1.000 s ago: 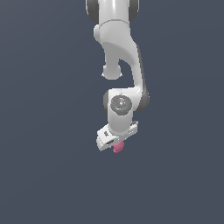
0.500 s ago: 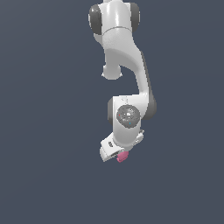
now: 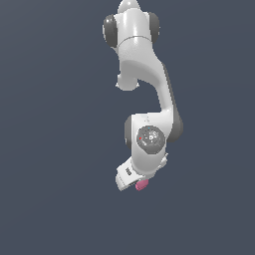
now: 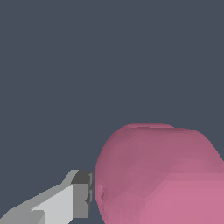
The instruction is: Pick up the object and move it to a goal position.
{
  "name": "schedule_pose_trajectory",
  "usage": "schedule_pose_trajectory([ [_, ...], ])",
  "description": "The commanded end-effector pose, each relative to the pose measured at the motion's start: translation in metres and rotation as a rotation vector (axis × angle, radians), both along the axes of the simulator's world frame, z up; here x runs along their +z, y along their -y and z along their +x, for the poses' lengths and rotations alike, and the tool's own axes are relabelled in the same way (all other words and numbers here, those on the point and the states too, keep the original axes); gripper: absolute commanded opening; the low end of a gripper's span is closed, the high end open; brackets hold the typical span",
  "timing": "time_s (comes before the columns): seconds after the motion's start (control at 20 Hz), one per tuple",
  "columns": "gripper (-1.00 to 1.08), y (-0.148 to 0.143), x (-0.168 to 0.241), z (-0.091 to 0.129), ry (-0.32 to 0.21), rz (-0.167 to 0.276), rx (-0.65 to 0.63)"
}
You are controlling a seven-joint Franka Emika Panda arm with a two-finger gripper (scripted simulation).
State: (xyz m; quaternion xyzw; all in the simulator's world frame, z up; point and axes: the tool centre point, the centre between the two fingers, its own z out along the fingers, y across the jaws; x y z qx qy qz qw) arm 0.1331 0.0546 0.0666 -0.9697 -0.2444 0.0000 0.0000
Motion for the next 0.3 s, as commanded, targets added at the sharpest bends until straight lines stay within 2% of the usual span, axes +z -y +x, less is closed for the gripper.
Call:
schedule_pose_trajectory([
  [0.0, -1.00, -0.0009, 0.0004, 0.0032, 0.000, 0.000, 0.000],
  [0.25, -1.00, -0.0015, 0.0006, 0.0051, 0.000, 0.000, 0.000],
])
